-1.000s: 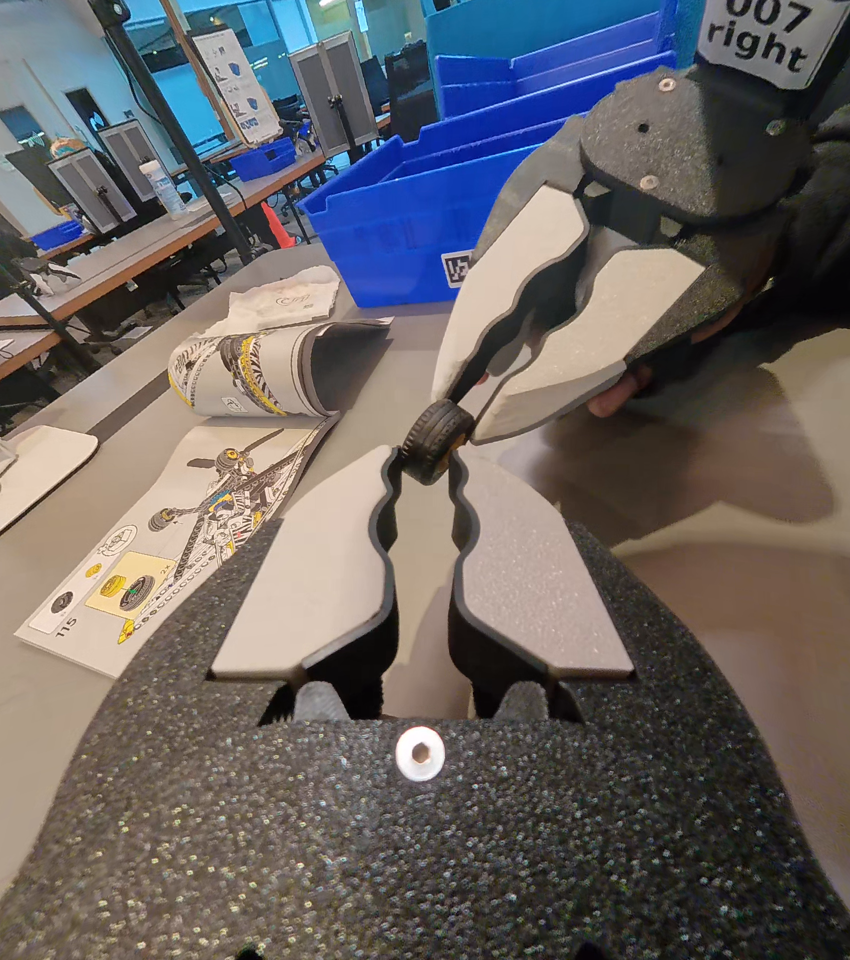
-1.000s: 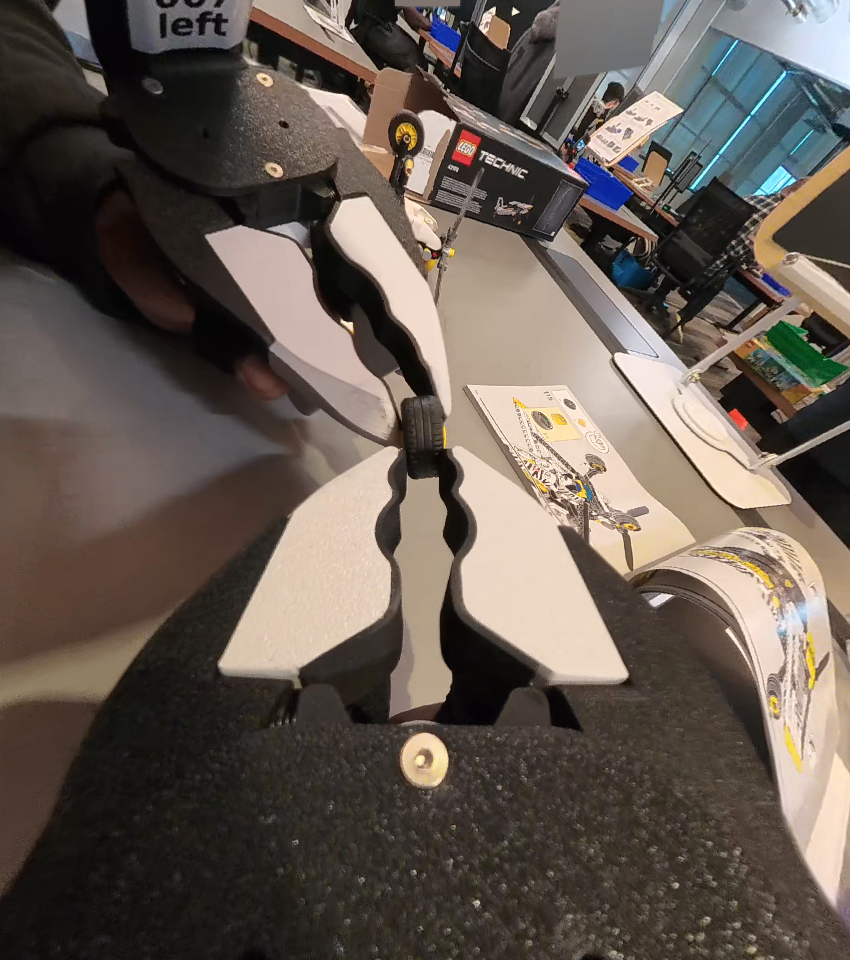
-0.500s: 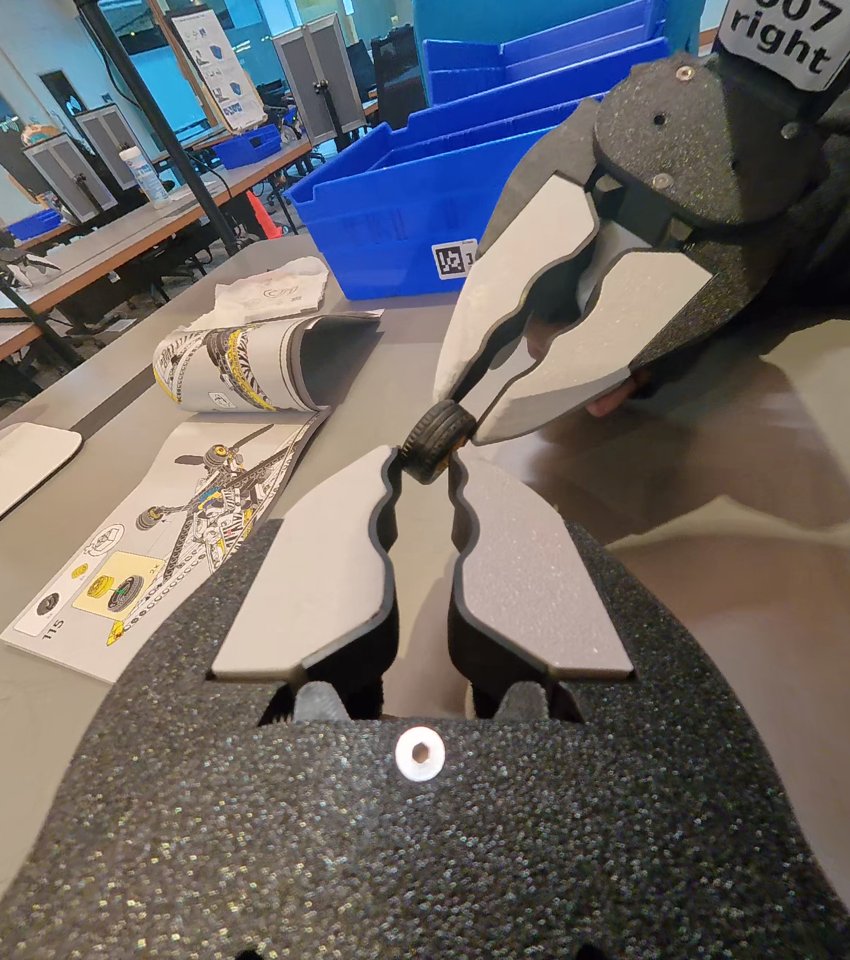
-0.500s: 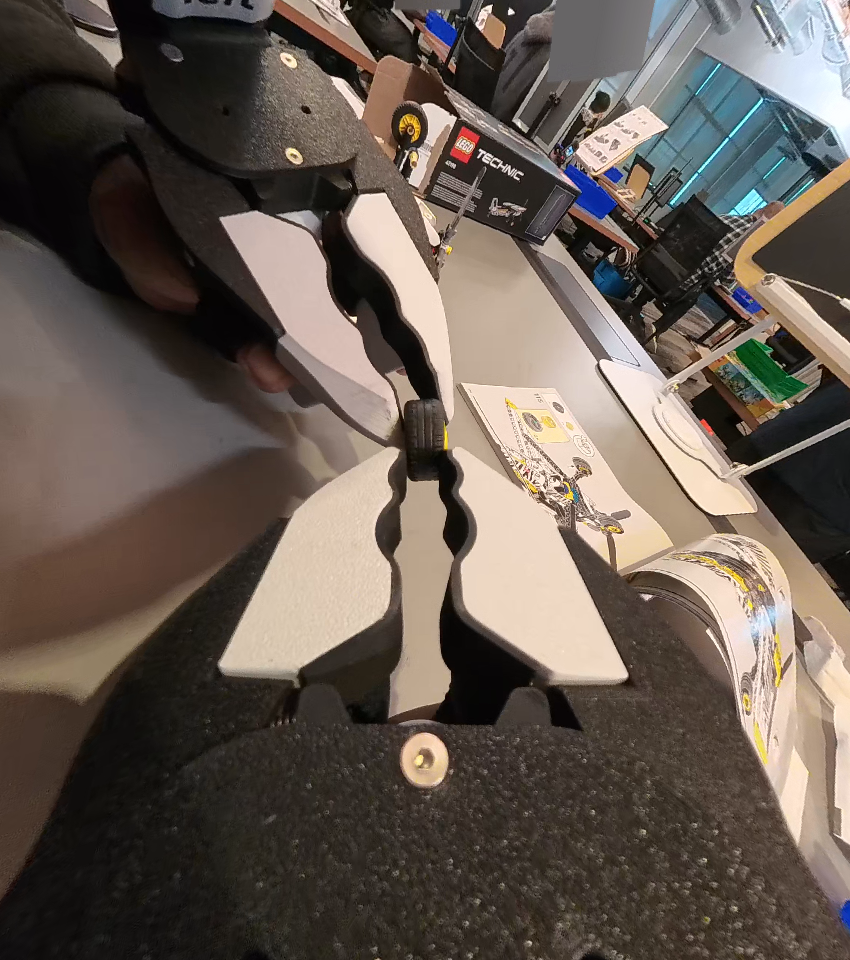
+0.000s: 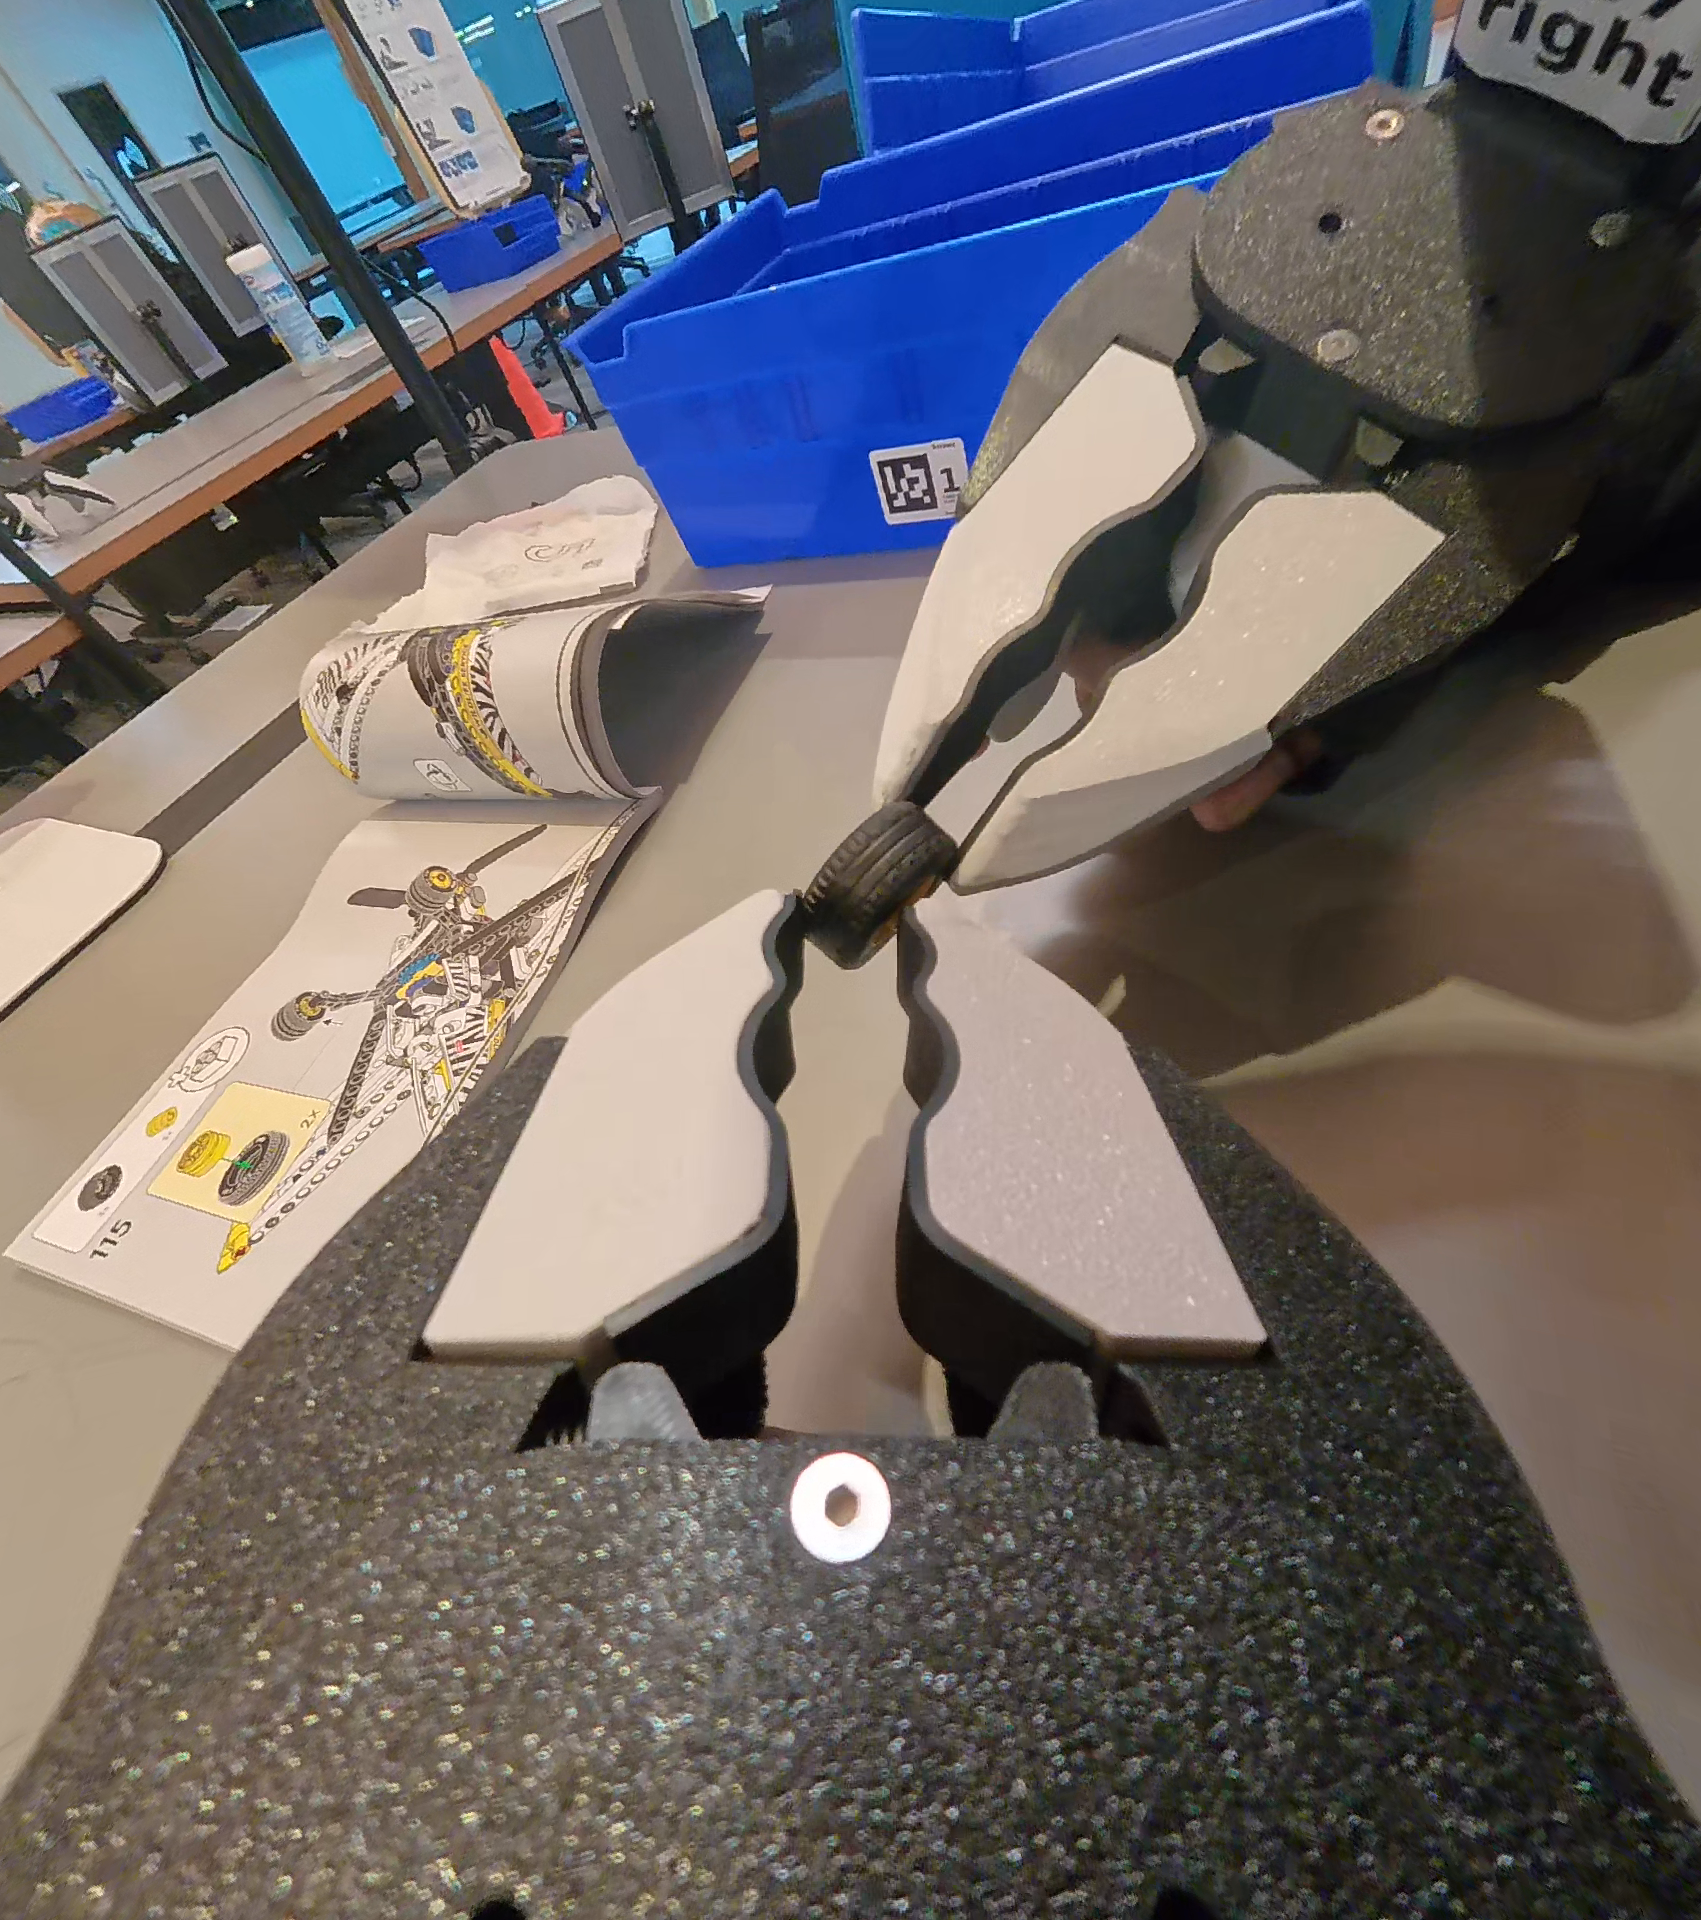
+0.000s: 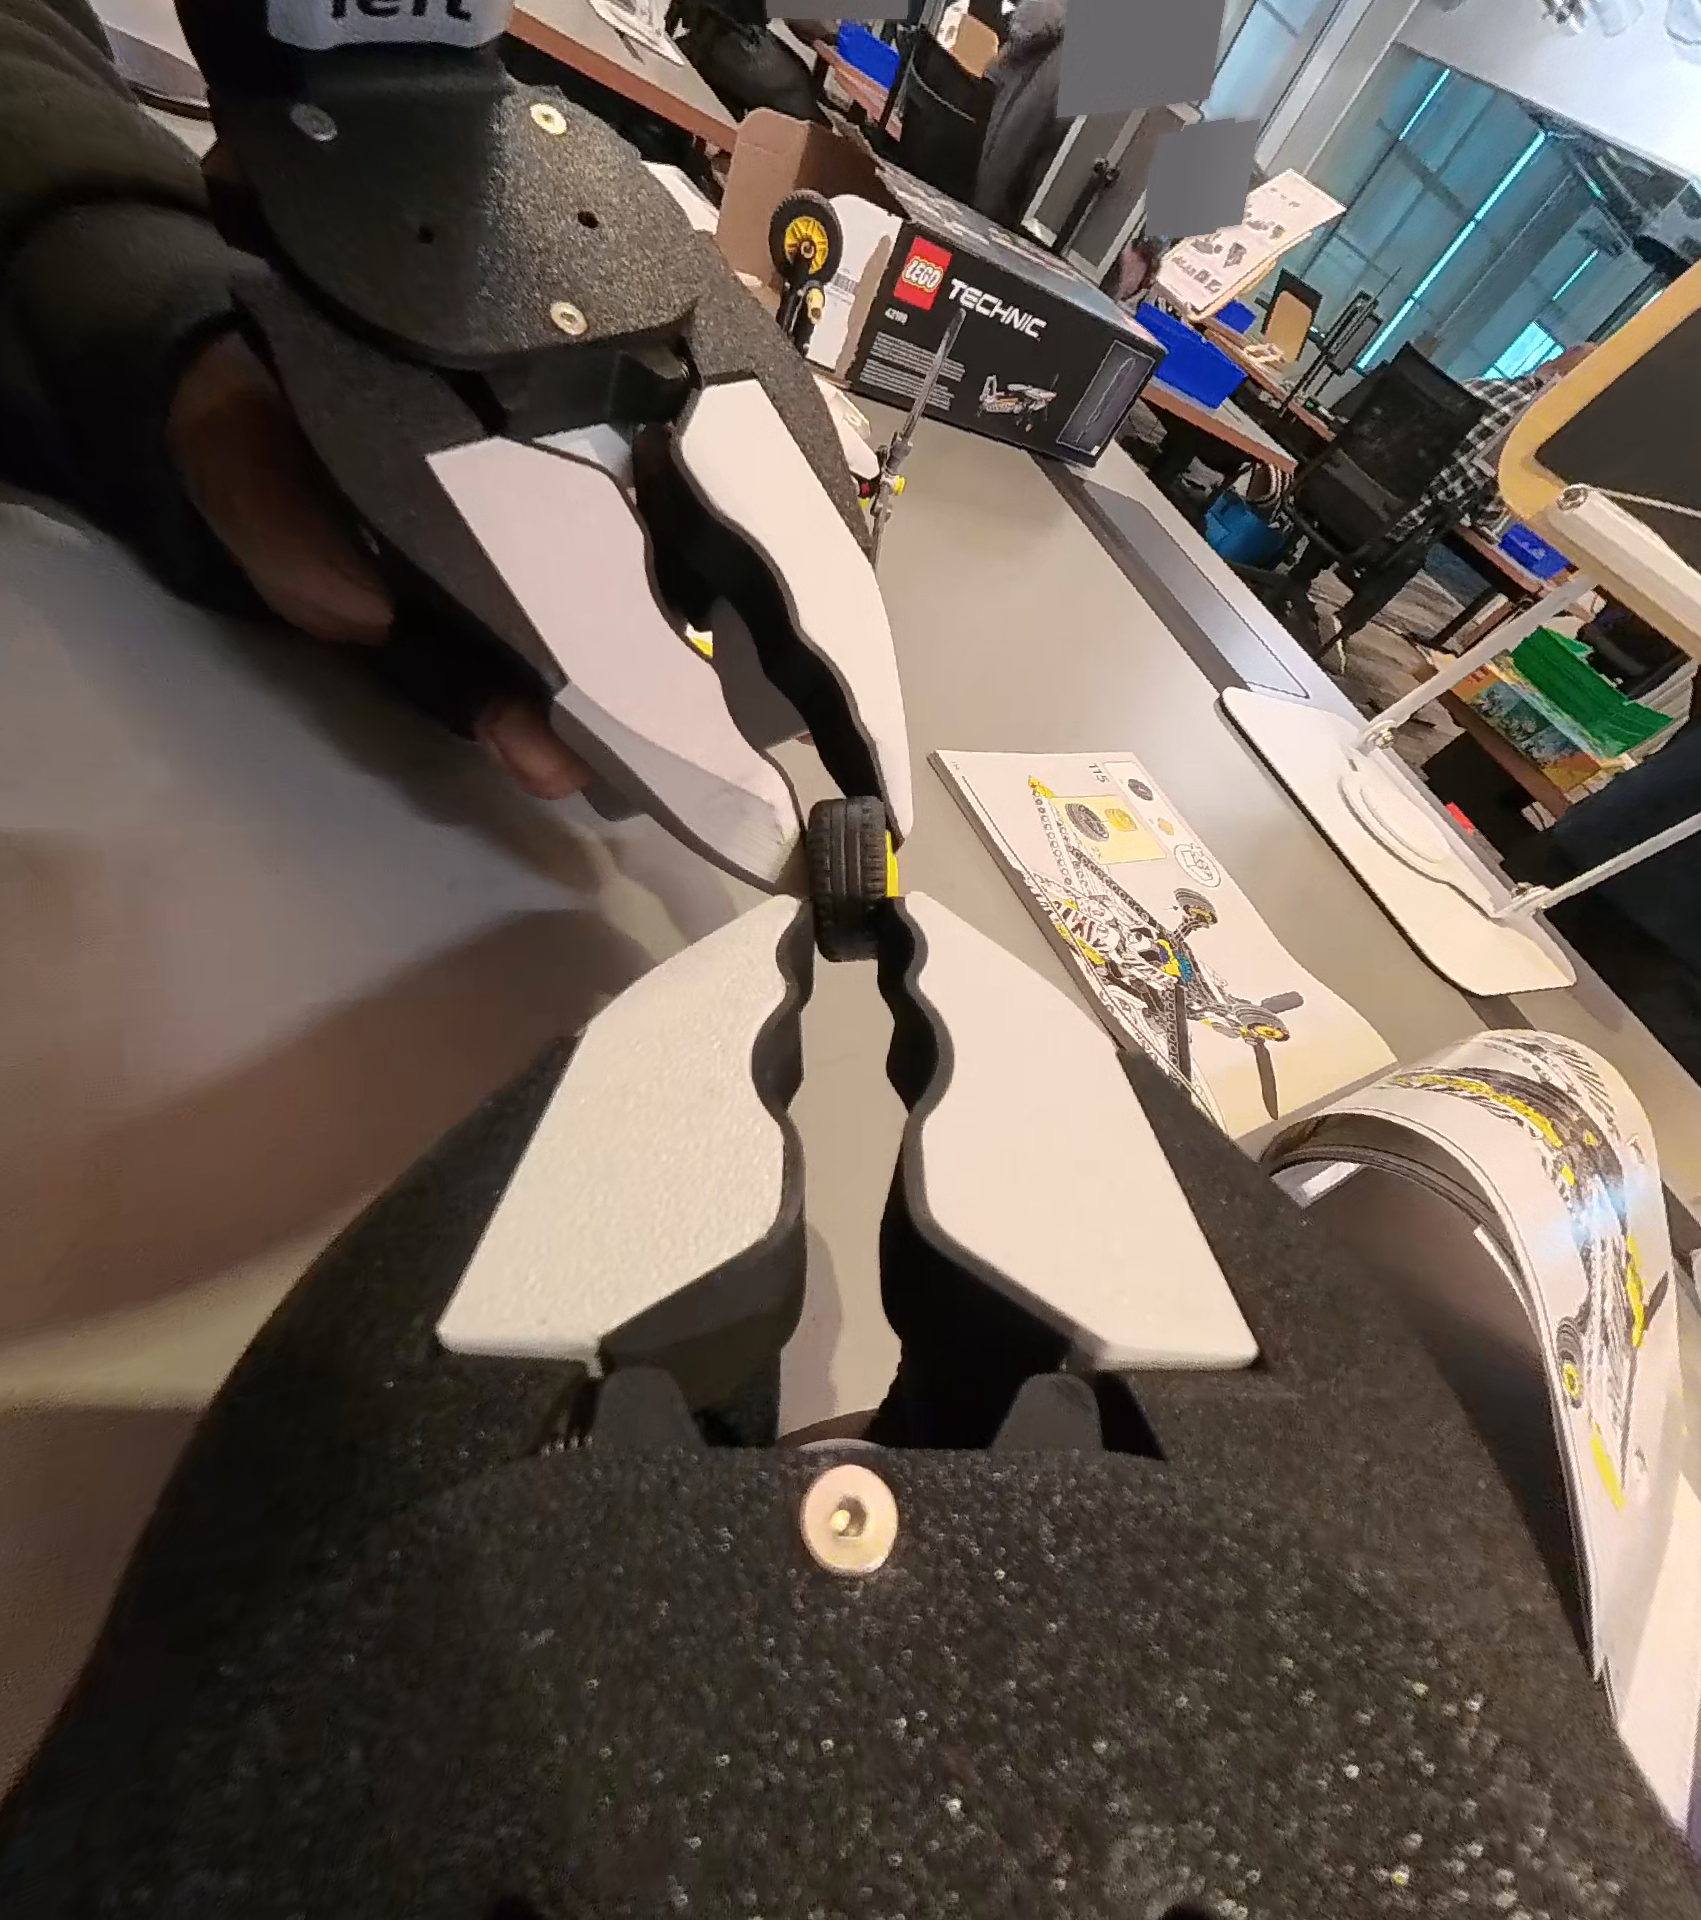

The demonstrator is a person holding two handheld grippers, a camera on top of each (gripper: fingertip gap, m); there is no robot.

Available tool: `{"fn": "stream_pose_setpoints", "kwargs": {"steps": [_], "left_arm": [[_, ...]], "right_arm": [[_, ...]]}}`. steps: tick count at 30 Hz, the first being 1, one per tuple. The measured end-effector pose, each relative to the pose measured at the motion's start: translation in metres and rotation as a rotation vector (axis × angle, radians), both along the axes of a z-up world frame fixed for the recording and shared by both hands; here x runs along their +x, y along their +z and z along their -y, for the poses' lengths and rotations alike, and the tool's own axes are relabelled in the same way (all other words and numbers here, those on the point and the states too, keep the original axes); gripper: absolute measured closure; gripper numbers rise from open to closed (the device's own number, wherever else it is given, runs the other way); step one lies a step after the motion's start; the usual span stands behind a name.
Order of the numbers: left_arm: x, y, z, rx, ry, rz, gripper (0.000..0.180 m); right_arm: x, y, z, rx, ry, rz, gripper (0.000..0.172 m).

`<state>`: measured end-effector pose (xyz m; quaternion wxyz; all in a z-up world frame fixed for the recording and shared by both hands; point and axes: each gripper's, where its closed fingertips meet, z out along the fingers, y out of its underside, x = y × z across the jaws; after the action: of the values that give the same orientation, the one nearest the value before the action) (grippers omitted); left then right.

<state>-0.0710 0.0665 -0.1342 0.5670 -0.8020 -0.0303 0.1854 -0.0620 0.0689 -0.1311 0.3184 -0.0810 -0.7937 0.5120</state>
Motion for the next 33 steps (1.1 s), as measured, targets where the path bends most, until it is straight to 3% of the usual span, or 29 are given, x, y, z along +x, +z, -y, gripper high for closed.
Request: {"fn": "stream_pose_setpoints", "kwargs": {"steps": [6,19,33], "left_arm": [[-0.001,0.001,0.0,0.008,0.002,0.004,0.163],[0.002,0.013,-0.001,0.107,-0.067,0.06,0.163],[0.005,0.014,0.0,0.115,-0.084,0.05,0.163]], "right_arm": [[-0.002,0.002,0.0,-0.011,-0.003,-0.025,0.159],[-0.003,0.014,-0.002,-0.164,0.076,0.123,0.148],[-0.002,0.008,-0.001,-0.11,0.04,0.1,0.159]]}}
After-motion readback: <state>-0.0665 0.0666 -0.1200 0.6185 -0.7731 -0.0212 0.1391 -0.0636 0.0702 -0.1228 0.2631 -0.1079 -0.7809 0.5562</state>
